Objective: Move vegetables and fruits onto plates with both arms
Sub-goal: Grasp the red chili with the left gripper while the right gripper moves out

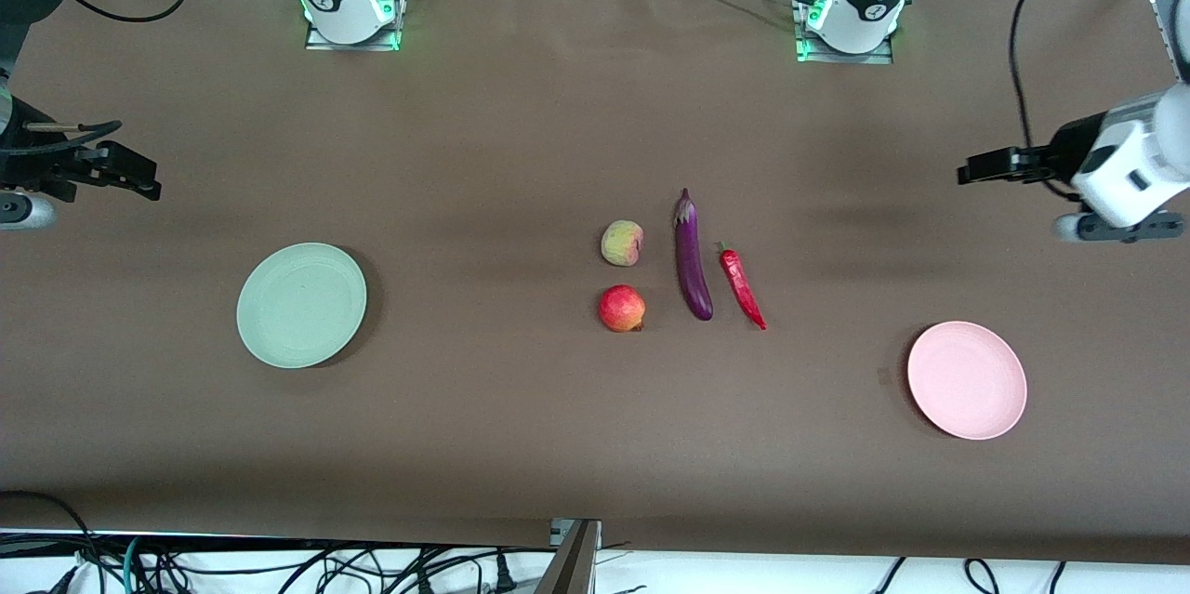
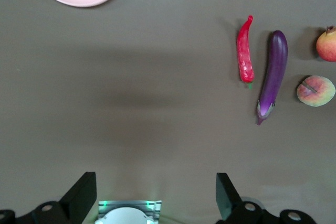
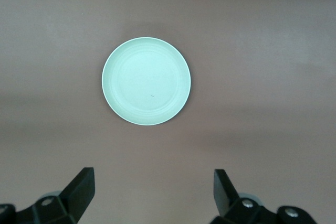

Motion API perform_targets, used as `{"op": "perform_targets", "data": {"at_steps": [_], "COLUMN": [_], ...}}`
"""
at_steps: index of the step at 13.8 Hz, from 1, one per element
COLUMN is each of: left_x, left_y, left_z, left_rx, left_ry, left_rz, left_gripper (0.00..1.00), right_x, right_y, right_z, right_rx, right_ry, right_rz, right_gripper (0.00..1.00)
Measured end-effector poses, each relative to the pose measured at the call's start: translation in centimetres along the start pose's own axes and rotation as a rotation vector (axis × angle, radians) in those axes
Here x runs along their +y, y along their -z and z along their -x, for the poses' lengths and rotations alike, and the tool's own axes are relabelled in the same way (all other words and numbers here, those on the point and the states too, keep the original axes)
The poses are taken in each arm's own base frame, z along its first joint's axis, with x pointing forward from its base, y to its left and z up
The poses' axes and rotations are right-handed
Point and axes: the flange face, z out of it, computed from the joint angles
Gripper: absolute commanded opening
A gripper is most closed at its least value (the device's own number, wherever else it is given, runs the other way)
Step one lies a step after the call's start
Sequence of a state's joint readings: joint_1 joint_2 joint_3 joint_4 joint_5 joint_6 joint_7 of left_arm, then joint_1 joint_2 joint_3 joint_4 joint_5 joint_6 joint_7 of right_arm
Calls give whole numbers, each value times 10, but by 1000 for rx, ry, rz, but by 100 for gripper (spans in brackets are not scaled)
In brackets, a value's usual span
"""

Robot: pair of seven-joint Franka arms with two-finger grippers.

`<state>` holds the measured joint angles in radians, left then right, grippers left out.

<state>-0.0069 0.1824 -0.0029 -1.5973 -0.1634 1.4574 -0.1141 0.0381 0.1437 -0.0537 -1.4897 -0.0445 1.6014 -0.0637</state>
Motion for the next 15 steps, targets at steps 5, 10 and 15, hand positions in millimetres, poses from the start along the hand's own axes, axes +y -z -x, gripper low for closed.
{"op": "perform_targets", "data": {"at_steps": [5,10,15], "left_x": [112,153,147], "left_y": [-94,-171,-250], "left_z": [-49,-91,-116], "left_rx": [7,59,84], "left_ry": [57,142,171], "left_rz": [6,41,58], "left_gripper": [100,100,100], "right_x": [-11,-18,-28], "right_y": [-8,-28,-55], "right_z": [-4,-15,-26], "right_rx": [-11,-34,-79], "right_ry": [18,31,46], "right_rz": [-1,-1,-1], "right_gripper": [100,100,100]}}
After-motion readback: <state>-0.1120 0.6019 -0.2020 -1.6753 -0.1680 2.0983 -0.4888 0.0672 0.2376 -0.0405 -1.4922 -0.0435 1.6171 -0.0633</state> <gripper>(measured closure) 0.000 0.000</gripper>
